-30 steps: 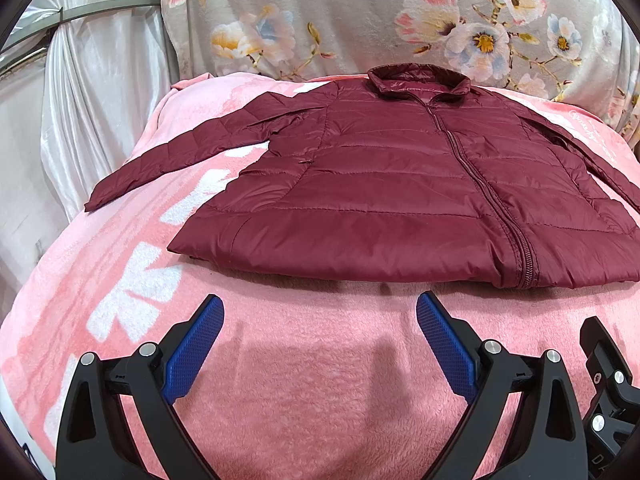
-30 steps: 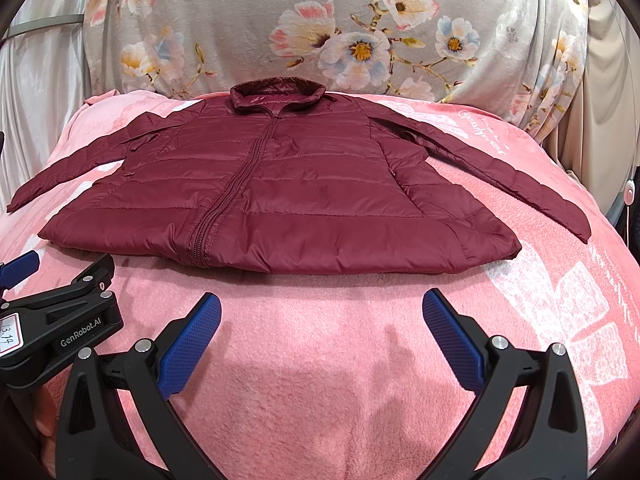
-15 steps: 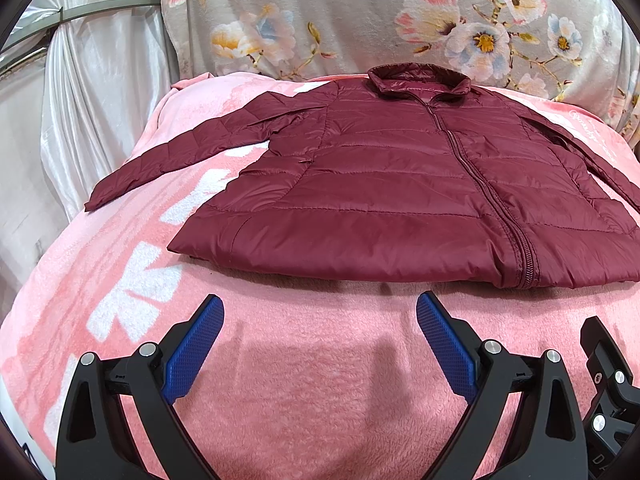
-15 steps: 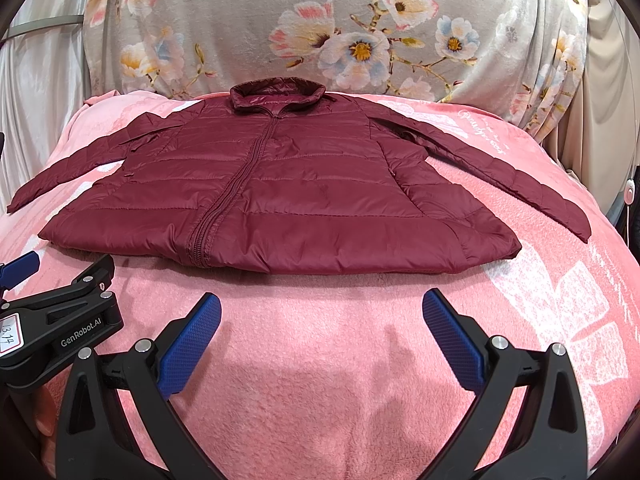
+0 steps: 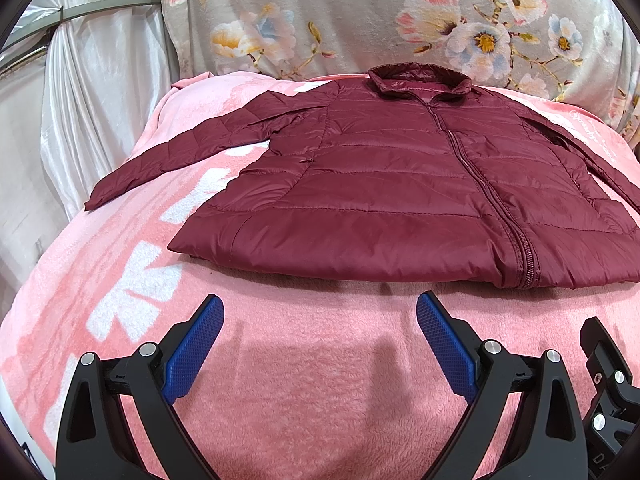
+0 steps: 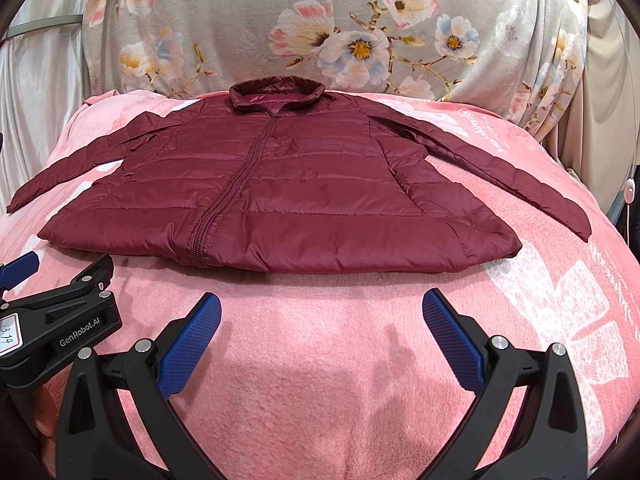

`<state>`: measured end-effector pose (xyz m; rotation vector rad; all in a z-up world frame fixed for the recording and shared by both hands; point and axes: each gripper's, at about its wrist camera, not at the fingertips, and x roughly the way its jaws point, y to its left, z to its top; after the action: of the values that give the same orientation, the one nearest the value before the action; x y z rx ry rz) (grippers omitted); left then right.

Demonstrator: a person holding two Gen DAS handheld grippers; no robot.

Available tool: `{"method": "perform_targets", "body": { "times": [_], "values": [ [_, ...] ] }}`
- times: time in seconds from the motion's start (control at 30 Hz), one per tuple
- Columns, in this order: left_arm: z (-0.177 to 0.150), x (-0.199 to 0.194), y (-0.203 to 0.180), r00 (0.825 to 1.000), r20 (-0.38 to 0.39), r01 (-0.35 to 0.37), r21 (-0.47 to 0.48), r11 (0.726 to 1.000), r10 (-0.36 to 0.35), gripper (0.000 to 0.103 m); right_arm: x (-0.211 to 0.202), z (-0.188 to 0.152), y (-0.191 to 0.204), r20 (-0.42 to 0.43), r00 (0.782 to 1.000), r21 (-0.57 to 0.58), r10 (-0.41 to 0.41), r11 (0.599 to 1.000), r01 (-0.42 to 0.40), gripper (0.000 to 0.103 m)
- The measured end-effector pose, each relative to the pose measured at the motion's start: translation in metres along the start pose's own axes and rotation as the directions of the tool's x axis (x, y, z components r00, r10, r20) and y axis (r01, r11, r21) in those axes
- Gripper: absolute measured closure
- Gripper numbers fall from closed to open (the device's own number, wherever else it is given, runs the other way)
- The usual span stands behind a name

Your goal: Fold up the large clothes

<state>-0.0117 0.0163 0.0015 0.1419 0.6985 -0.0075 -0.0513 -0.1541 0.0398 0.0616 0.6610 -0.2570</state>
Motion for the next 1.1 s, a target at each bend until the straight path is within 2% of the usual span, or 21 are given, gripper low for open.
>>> {"method": "perform_targets", "body": {
  "times": [0.2, 0.3, 0.37, 0.43, 0.5, 0.6, 0.63, 0.7, 0.73, 0.8, 0.93, 0.97, 1.0, 1.03, 1.1],
  "values": [
    [0.001, 0.005, 0.011, 0.999, -0.033, 0.028, -0.061, 0.998, -0.03, 0.007, 0.004, 0.006, -0.025, -0.031, 0.998, 0.089, 0.059, 0.994, -0.056, 0.005],
    [0.007, 0.008, 0.023, 0.998, -0.054, 0.027, -0.098, 0.995, -0.032, 0.007, 0.009, 0.02, -0.068, -0.036, 0.998, 0.113, -0.044, 0.992, 0.048, 0.005],
    [0.014, 0.007, 0.03, 0.998, -0.06, 0.019, -0.108, 0.994, -0.025, 0.007, 0.015, 0.027, -0.095, -0.07, 0.996, 0.157, -0.061, 0.985, 0.072, 0.005],
    [0.023, 0.006, 0.035, 0.998, -0.062, 0.019, -0.11, 0.994, -0.026, 0.007, 0.026, 0.034, -0.138, -0.111, 0.993, 0.266, -0.043, 0.961, 0.071, 0.005],
    [0.034, 0.003, 0.04, 0.999, -0.043, 0.009, -0.106, 0.994, -0.014, 0.007, 0.036, 0.037, -0.186, -0.137, 0.99, 0.405, -0.027, 0.911, 0.08, 0.005],
    [0.048, 0.001, 0.043, 1.0, -0.016, -0.012, -0.074, 0.997, 0.01, 0.007, 0.045, 0.038, -0.24, -0.149, 0.988, 0.531, -0.033, 0.841, 0.108, 0.005],
    [0.053, 0.002, 0.044, 1.0, -0.014, -0.023, -0.057, 0.998, 0.022, 0.007, 0.05, 0.037, -0.267, -0.176, 0.98, 0.567, -0.089, 0.805, 0.175, 0.005],
    [0.061, 0.005, 0.045, 0.999, -0.013, -0.038, -0.034, 0.999, 0.038, 0.007, 0.057, 0.037, -0.299, -0.205, 0.966, 0.599, -0.159, 0.76, 0.252, 0.005],
    [0.065, 0.008, 0.044, 0.999, -0.014, -0.047, -0.024, 0.999, 0.046, 0.007, 0.059, 0.037, -0.309, -0.207, 0.964, 0.616, -0.165, 0.744, 0.259, 0.005],
    [0.074, 0.013, 0.048, 0.999, -0.017, -0.048, -0.025, 0.999, 0.048, 0.007, 0.066, 0.034, -0.341, -0.206, 0.965, 0.684, -0.162, 0.681, 0.26, 0.005],
    [0.089, 0.026, 0.058, 0.999, -0.033, -0.026, -0.068, 0.997, 0.024, 0.007, 0.078, 0.039, -0.376, -0.21, 0.958, 0.722, -0.195, 0.629, 0.287, 0.005],
    [0.092, 0.029, 0.06, 0.999, -0.04, -0.022, -0.078, 0.997, 0.019, 0.007, 0.083, 0.042, -0.379, -0.216, 0.956, 0.725, -0.201, 0.623, 0.295, 0.007],
    [0.094, 0.033, 0.062, 0.999, -0.049, -0.018, -0.087, 0.996, 0.013, 0.007, 0.088, 0.041, -0.388, -0.224, 0.954, 0.739, -0.199, 0.603, 0.299, 0.015],
    [0.097, 0.038, 0.064, 0.998, -0.062, -0.016, -0.101, 0.995, 0.009, 0.007, 0.097, 0.042, -0.393, -0.231, 0.956, 0.758, -0.182, 0.582, 0.294, 0.027],
    [0.099, 0.046, 0.068, 0.997, -0.075, -0.019, -0.118, 0.993, 0.01, 0.007, 0.106, 0.037, -0.402, -0.229, 0.961, 0.796, -0.158, 0.538, 0.278, 0.033]
  ]
}}
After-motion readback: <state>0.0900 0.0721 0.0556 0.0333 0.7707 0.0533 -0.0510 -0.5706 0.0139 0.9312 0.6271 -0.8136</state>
